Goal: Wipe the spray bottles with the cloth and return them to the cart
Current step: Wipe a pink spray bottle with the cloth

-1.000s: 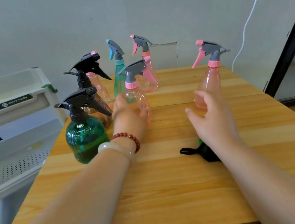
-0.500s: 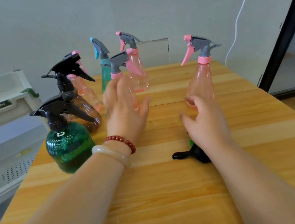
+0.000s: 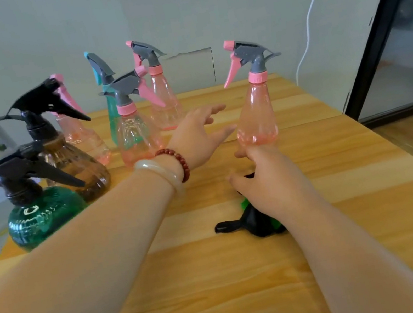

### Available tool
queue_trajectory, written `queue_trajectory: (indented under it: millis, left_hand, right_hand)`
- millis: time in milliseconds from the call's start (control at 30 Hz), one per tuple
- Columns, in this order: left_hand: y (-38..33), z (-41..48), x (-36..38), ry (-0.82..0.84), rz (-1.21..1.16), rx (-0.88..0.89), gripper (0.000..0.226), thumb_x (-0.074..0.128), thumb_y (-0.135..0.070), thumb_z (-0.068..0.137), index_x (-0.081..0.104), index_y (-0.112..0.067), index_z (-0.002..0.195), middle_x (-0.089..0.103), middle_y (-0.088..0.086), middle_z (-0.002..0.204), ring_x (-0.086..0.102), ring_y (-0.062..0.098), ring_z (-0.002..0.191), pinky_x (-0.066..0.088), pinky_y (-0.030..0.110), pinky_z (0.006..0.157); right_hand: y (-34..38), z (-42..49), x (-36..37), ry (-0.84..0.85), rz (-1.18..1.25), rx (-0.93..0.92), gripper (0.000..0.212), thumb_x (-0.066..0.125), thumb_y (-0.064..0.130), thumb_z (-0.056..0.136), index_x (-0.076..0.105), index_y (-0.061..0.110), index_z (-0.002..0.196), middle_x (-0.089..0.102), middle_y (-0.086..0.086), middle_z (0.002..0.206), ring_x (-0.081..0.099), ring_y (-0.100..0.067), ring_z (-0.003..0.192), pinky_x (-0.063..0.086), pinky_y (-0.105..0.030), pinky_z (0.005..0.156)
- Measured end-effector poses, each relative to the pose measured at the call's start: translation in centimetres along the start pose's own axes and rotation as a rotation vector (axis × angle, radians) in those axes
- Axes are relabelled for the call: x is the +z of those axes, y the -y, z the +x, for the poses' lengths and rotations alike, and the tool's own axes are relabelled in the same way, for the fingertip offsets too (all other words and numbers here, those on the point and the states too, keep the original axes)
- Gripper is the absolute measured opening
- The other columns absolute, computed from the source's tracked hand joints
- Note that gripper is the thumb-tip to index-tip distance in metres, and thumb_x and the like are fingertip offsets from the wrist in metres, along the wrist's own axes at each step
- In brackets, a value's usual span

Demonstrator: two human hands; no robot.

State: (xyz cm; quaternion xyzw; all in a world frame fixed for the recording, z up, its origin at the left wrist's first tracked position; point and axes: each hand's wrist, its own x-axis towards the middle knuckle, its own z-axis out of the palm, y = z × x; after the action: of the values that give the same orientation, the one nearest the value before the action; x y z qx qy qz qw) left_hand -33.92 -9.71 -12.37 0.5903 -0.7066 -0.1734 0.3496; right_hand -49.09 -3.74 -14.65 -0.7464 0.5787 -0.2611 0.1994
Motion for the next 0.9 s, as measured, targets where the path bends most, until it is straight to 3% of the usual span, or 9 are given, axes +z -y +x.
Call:
queue_trajectory:
  millis: [67, 233, 267, 333, 400, 433, 533, 800, 900]
  left_hand:
    - [-0.7, 1.4, 0.5, 0.1, -0.007, -0.012, 0.06, 0.065, -0.043, 0.091, 0.042, -0.03, 0.144, 0.046, -0.012, 0.144, 0.047, 0.004, 0.126, 0.04, 0.027, 0.105]
    - [-2.0, 4.1, 2.4, 0.322, -0.086, -0.059, 0.079, 0.067, -0.043, 0.09, 0.023, -0.028, 0.153, 0.042, -0.01, 0.15, 0.042, 0.007, 0.134, 0.036, 0.02, 0.102]
    - [-2.0, 4.4, 2.8, 0.334, -0.08, -0.062, 0.082, 0.068, -0.044, 0.089, 0.021, -0.027, 0.154, 0.045, -0.009, 0.146, 0.046, 0.007, 0.129, 0.037, 0.014, 0.098]
    - [-2.0, 4.8, 3.3, 0.301, -0.047, -0.065, 0.075, 0.068, -0.042, 0.089, 0.029, -0.026, 0.151, 0.051, -0.012, 0.127, 0.054, 0.0, 0.102, 0.035, -0.004, 0.07]
    - [-1.8, 4.7, 3.4, 0.226, -0.027, -0.082, 0.06, 0.067, -0.041, 0.09, 0.041, -0.025, 0.141, 0.05, -0.015, 0.114, 0.049, -0.008, 0.081, 0.035, -0.003, 0.054]
    - [-1.5, 4.6, 3.5, 0.187, -0.027, -0.09, 0.057, 0.067, -0.042, 0.089, 0.043, -0.025, 0.138, 0.051, -0.015, 0.112, 0.052, -0.004, 0.082, 0.037, 0.002, 0.052]
    - [-0.4, 4.0, 3.6, 0.1, -0.06, -0.109, 0.058, 0.07, -0.041, 0.087, 0.043, -0.023, 0.136, 0.054, -0.012, 0.108, 0.056, 0.008, 0.094, 0.035, 0.007, 0.059]
    - [1.2, -1.1, 0.4, -0.057, -0.098, -0.229, 0.047, 0.073, -0.039, 0.085, 0.047, -0.024, 0.121, 0.056, -0.015, 0.099, 0.055, -0.001, 0.086, 0.039, 0.013, 0.061]
    - [0.9, -3.4, -0.8, -0.062, -0.063, -0.253, 0.058, 0.074, -0.04, 0.083, 0.045, -0.02, 0.13, 0.056, -0.008, 0.115, 0.058, 0.012, 0.1, 0.047, 0.025, 0.084]
  right_hand:
    - [-0.2, 0.2, -0.1, 0.037, -0.028, 0.023, 0.054, 0.064, 0.046, 0.091, 0.05, 0.026, 0.139, 0.046, 0.005, 0.141, 0.046, -0.017, 0.127, 0.042, -0.031, 0.098]
    - [-0.6, 0.5, -1.1, 0.205, -0.034, 0.146, 0.056, 0.063, 0.054, 0.088, 0.051, 0.029, 0.137, 0.052, 0.005, 0.137, 0.052, -0.016, 0.117, 0.043, -0.029, 0.08]
    - [-0.7, 0.6, -1.3, 0.224, -0.038, 0.149, 0.057, 0.063, 0.055, 0.088, 0.052, 0.029, 0.137, 0.053, 0.006, 0.135, 0.053, -0.015, 0.115, 0.042, -0.028, 0.077]
    - [-0.7, 0.8, -1.4, 0.238, -0.045, 0.138, 0.057, 0.063, 0.055, 0.088, 0.051, 0.03, 0.138, 0.054, 0.006, 0.135, 0.053, -0.016, 0.117, 0.043, -0.028, 0.079]
    - [-0.6, 0.9, -1.3, 0.247, -0.058, 0.131, 0.058, 0.064, 0.055, 0.088, 0.051, 0.03, 0.139, 0.053, 0.006, 0.137, 0.051, -0.017, 0.122, 0.046, -0.03, 0.084]
    - [-0.6, 1.0, -1.2, 0.255, -0.071, 0.127, 0.059, 0.064, 0.056, 0.088, 0.05, 0.03, 0.139, 0.052, 0.006, 0.138, 0.05, -0.018, 0.123, 0.047, -0.031, 0.087]
    - [-0.5, 1.2, -1.0, 0.259, -0.094, 0.121, 0.06, 0.063, 0.057, 0.087, 0.05, 0.031, 0.138, 0.048, 0.006, 0.141, 0.046, -0.021, 0.128, 0.047, -0.035, 0.095]
    - [0.8, 0.5, -0.9, 0.333, -0.199, 0.08, 0.065, 0.061, 0.066, 0.083, 0.05, 0.034, 0.138, 0.046, 0.004, 0.142, 0.043, -0.024, 0.131, 0.043, -0.041, 0.103]
    - [1.5, -0.3, -1.6, 0.4, -0.225, 0.045, 0.072, 0.064, 0.071, 0.076, 0.047, 0.04, 0.139, 0.044, 0.005, 0.142, 0.044, -0.022, 0.13, 0.043, -0.042, 0.104]
